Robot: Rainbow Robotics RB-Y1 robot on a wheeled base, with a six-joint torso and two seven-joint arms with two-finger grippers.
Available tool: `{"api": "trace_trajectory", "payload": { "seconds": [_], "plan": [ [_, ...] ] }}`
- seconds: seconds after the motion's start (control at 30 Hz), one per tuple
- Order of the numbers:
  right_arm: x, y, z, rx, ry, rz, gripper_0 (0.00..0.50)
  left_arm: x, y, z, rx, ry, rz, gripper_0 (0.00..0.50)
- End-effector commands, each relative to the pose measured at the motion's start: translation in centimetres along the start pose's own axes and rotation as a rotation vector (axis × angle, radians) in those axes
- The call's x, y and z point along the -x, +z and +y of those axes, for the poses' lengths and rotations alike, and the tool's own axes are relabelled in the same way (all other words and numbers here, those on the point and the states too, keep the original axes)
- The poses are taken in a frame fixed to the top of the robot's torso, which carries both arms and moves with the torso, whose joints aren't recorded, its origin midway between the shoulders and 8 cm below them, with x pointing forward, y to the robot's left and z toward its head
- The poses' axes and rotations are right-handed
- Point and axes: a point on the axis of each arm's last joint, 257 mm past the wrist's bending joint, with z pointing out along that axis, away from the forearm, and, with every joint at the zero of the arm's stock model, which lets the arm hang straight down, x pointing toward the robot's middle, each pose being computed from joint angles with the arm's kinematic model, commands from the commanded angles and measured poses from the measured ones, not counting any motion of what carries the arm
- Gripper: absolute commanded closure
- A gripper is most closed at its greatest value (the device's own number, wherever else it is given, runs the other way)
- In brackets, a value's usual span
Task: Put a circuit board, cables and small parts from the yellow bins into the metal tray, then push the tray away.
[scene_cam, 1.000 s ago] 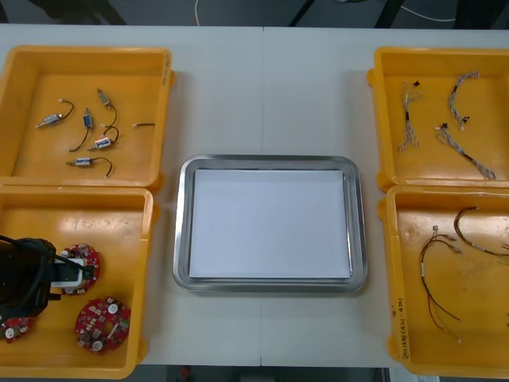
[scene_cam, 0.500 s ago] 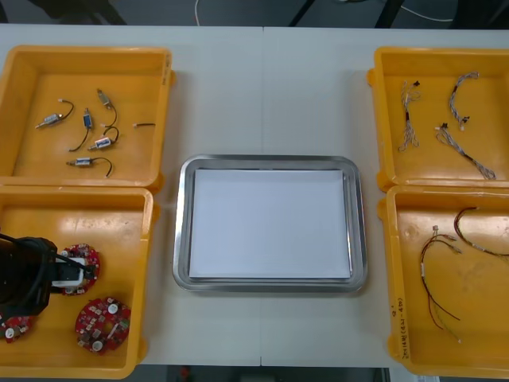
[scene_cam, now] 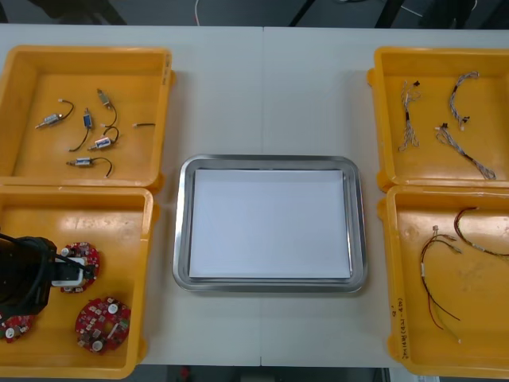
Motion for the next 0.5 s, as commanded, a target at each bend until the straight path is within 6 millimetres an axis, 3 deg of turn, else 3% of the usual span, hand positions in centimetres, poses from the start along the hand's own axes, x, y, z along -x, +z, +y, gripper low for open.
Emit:
{"api": "trace_trajectory", "payload": {
  "seconds": [0.03, 0.3, 0.5],
  "plan": [
    [3.6, -2.7, 0.8, -0.017, -0.074, -0.051, 0.500, 0.3, -0.2, 0.3, 0.001, 0.025, 0.000, 0.500],
    [5.2, -3.1, 2.8, 0.010, -0.156, -0.038, 0.500, 0.8, -1.3, 0.5, -0.003, 0.013, -0.009, 0.500],
    [6.0, -2.9, 4.2, 0.009, -0.218, -0.033, 0.500, 0.6, -3.3, 1.0, 0.002, -0.012, 0.002, 0.500]
  ]
}}
